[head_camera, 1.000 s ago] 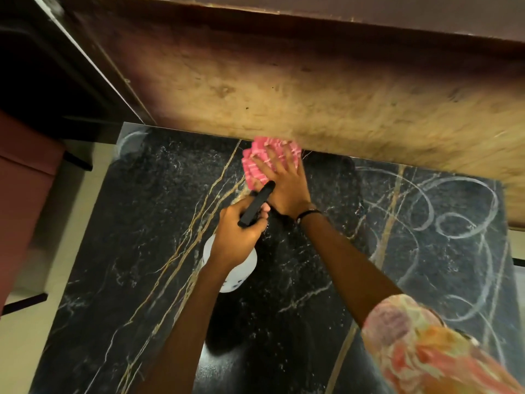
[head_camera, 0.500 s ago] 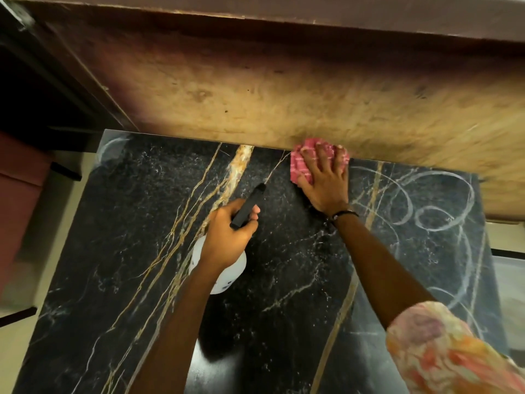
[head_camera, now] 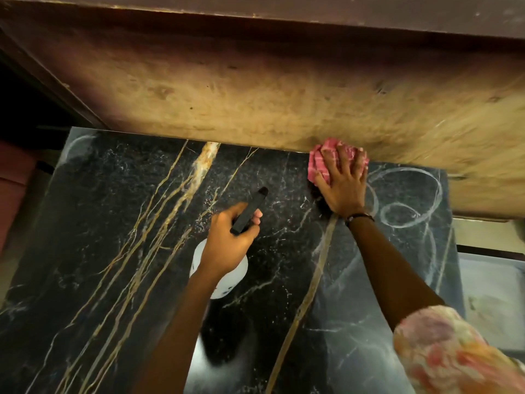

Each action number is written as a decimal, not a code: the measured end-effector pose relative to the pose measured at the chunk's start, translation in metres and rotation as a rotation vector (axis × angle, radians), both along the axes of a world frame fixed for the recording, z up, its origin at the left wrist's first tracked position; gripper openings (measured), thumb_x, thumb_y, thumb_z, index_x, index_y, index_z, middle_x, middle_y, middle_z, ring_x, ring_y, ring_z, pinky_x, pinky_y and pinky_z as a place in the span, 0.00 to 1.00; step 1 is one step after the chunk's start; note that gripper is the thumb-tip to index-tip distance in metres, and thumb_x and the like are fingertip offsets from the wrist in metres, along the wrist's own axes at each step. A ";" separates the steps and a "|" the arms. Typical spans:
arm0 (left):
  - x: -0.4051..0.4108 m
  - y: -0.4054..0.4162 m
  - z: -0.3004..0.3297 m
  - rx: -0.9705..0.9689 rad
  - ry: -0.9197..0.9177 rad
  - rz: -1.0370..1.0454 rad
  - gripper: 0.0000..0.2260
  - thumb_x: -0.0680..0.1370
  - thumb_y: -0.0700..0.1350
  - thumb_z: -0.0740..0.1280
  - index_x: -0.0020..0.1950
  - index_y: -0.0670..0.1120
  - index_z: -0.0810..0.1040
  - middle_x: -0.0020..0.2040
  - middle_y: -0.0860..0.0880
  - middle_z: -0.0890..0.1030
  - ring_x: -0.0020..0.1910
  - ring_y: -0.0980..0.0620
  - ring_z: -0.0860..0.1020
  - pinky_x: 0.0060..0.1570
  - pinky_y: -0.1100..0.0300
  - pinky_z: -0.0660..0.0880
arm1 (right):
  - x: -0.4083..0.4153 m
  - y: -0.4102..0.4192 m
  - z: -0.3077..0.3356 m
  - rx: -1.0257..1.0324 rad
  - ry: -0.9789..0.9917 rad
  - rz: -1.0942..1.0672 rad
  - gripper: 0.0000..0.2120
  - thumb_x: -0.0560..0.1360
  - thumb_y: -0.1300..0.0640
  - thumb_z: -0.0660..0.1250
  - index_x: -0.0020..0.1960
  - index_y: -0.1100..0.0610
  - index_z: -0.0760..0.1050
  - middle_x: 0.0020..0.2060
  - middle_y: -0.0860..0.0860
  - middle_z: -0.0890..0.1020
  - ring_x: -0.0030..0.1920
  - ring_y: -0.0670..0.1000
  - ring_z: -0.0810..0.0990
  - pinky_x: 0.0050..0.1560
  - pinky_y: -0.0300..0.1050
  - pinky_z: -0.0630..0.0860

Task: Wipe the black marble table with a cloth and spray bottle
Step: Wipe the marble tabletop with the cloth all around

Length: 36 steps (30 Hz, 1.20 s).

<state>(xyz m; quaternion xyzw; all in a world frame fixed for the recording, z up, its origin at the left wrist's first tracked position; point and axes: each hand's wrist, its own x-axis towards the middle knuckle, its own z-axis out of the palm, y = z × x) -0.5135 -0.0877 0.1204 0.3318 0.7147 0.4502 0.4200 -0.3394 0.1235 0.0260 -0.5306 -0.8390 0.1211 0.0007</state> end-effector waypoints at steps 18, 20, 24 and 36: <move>0.048 0.007 -0.005 -0.014 -0.016 -0.045 0.07 0.74 0.32 0.65 0.46 0.42 0.80 0.40 0.48 0.80 0.30 0.56 0.74 0.34 0.62 0.70 | 0.046 0.016 0.000 -0.011 0.010 -0.017 0.40 0.71 0.28 0.41 0.76 0.47 0.57 0.76 0.55 0.58 0.75 0.69 0.48 0.71 0.68 0.49; 0.052 0.006 -0.005 -0.010 -0.016 -0.053 0.07 0.73 0.34 0.66 0.45 0.44 0.80 0.39 0.47 0.80 0.30 0.58 0.74 0.33 0.64 0.70 | 0.023 0.014 -0.003 -0.009 -0.025 0.042 0.39 0.70 0.30 0.41 0.77 0.45 0.53 0.77 0.54 0.54 0.75 0.68 0.45 0.71 0.66 0.42; 0.063 0.001 -0.004 -0.007 -0.036 -0.038 0.06 0.70 0.40 0.65 0.44 0.46 0.80 0.40 0.44 0.81 0.35 0.53 0.77 0.38 0.60 0.74 | 0.029 -0.034 -0.010 0.080 0.040 0.337 0.31 0.76 0.36 0.51 0.75 0.47 0.59 0.76 0.54 0.61 0.76 0.65 0.50 0.73 0.69 0.53; 0.090 -0.014 0.000 -0.027 0.016 -0.062 0.07 0.69 0.40 0.65 0.45 0.45 0.80 0.42 0.42 0.81 0.44 0.42 0.79 0.49 0.49 0.77 | 0.103 0.023 0.002 -0.038 -0.019 -0.041 0.43 0.68 0.27 0.38 0.77 0.47 0.50 0.78 0.53 0.52 0.75 0.68 0.44 0.72 0.68 0.46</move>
